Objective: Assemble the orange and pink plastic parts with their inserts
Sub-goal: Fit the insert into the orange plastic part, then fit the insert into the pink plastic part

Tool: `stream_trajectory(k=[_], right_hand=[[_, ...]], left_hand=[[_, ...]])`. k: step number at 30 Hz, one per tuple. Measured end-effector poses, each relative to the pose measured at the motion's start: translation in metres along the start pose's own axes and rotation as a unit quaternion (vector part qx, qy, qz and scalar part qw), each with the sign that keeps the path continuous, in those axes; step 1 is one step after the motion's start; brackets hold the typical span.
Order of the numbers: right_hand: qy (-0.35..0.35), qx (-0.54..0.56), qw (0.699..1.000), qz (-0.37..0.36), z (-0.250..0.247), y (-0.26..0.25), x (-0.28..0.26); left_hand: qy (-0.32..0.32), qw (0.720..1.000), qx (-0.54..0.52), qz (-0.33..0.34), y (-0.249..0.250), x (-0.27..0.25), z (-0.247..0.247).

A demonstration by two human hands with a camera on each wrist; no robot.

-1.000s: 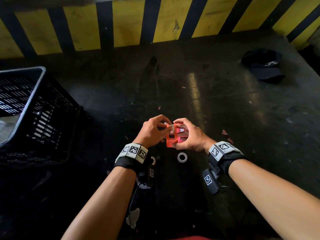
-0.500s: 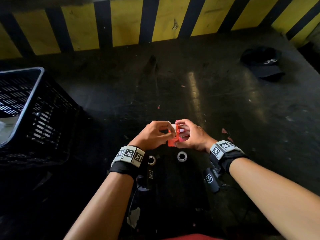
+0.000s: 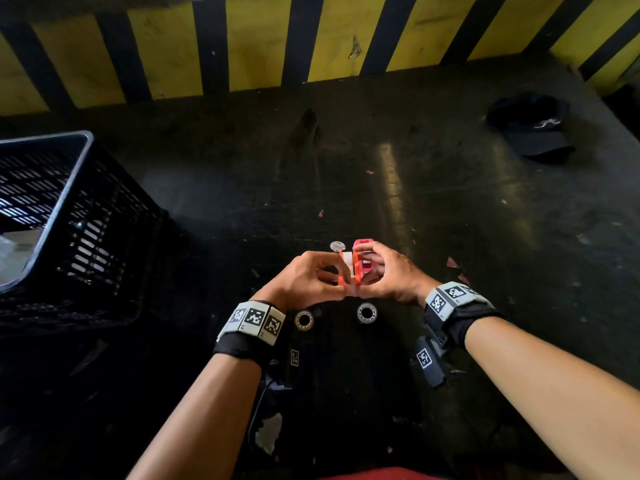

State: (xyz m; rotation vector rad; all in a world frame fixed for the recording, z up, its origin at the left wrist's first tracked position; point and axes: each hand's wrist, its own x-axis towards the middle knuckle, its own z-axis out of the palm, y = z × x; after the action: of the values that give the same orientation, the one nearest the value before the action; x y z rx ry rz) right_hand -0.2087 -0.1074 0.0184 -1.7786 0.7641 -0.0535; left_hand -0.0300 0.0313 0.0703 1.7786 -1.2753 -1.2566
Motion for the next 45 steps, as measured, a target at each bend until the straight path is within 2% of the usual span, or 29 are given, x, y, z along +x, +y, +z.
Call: stream_trajectory(k=[3, 9, 13, 23, 27, 29, 31, 34, 40, 45], right_hand=[[-0.008, 0.012, 1.0, 0.004, -0.002, -0.003, -0.001], [-0.049, 0.035, 0.998, 0.025, -0.008, -0.008, -0.001], [-0.07, 0.029, 0.996, 0.035, -0.011, -0.008, -0.002], [-0.076, 0.002, 0.995, 0.056, -0.005, -0.002, 0.001], [-0.093, -0.006, 0.994, 0.053, -0.003, -0.004, 0.005], [-0.079, -0.005, 0.996, 0.043, -0.002, -0.006, 0.01], [-0.017, -0.046, 0.998, 0.024, -0.002, -0.006, 0.017], [0.079, -0.14, 0.987, 0.019, -0.009, -0.002, 0.029], [0.012, -0.274, 0.957, 0.092, -0.015, 0.031, 0.052], [0.01, -0.311, 0.945, 0.1, -0.006, 0.056, 0.062]], left_hand=[[0.029, 0.999, -0.032, 0.024, -0.001, 0.001, 0.0], [0.048, 0.999, 0.001, 0.002, -0.007, 0.002, 0.002], [0.066, 0.998, 0.01, 0.02, -0.009, 0.002, 0.007], [0.039, 0.995, 0.086, 0.032, -0.028, 0.008, 0.013], [0.049, 0.994, 0.089, 0.034, -0.034, 0.009, 0.013], [0.063, 0.993, 0.091, 0.033, -0.038, 0.012, 0.009], [0.083, 0.992, 0.093, 0.025, -0.043, 0.017, 0.004], [0.11, 0.987, 0.117, 0.005, -0.054, 0.027, -0.005], [0.12, 0.981, 0.15, -0.033, -0.082, 0.054, -0.003], [0.115, 0.976, 0.176, -0.051, -0.108, 0.07, 0.003]])
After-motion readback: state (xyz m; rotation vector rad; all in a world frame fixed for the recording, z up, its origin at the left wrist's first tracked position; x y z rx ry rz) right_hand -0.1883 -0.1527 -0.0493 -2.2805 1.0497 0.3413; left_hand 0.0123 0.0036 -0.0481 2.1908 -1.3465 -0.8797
